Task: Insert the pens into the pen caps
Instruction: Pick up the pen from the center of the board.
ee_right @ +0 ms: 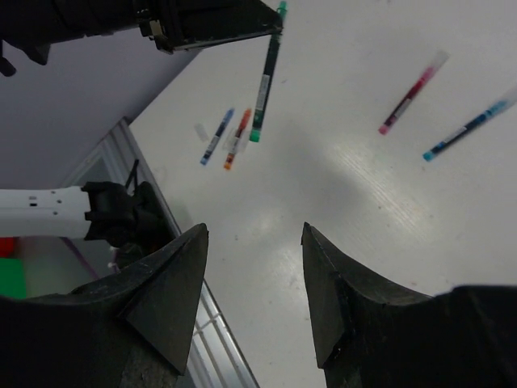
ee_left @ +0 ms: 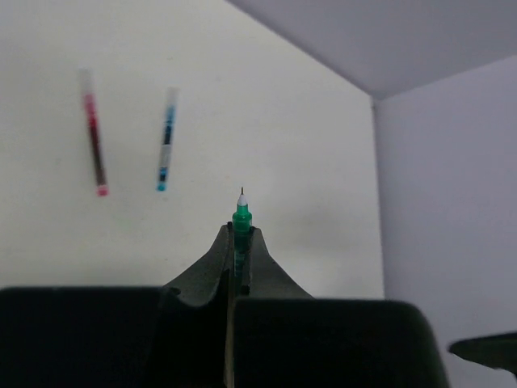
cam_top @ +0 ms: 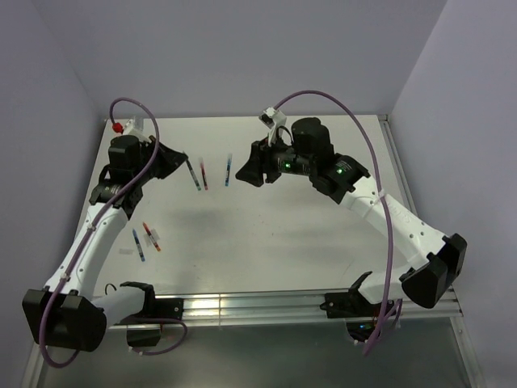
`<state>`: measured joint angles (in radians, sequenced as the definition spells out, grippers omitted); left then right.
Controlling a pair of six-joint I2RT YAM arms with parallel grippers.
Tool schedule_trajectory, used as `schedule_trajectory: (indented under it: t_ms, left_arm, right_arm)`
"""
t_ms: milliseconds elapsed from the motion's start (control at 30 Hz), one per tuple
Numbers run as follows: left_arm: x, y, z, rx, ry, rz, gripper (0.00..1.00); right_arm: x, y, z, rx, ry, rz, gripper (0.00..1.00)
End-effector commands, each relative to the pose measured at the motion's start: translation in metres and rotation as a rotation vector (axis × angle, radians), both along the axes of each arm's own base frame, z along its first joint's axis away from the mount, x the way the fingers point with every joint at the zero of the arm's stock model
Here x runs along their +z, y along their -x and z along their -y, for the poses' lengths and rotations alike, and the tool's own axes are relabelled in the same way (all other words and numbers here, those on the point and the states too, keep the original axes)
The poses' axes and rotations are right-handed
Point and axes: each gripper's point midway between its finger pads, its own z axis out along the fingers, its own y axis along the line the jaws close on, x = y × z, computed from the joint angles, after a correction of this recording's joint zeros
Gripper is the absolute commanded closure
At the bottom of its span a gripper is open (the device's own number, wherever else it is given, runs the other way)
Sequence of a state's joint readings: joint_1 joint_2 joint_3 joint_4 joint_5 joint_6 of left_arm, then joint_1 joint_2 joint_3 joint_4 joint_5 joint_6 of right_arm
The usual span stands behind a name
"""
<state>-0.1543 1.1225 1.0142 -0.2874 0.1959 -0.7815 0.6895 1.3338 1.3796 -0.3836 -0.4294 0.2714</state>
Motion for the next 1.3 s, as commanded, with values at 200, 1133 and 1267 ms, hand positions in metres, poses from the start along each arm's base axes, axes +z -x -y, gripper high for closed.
schedule_trajectory:
  t_ms: [200, 1133, 1267]
  left_arm:
    - [0.107, 0.021, 0.048, -0.204, 0.189, 0.327, 1.00]
    - [0.134, 0.038, 0.106, -0.316, 0.300, 0.419, 1.00]
    - [0.134, 0.040, 0.106, -0.310, 0.301, 0.424, 1.00]
  right_arm:
    - [0.041, -0.009, -0.037, 0.055, -0.193, 0.020, 0.42]
    - [0.026, -0.027, -0.055, -0.034, -0.239, -0.065, 0.47]
    - [0.024, -0.027, -0.058, -0.030, -0.233, -0.083, 0.52]
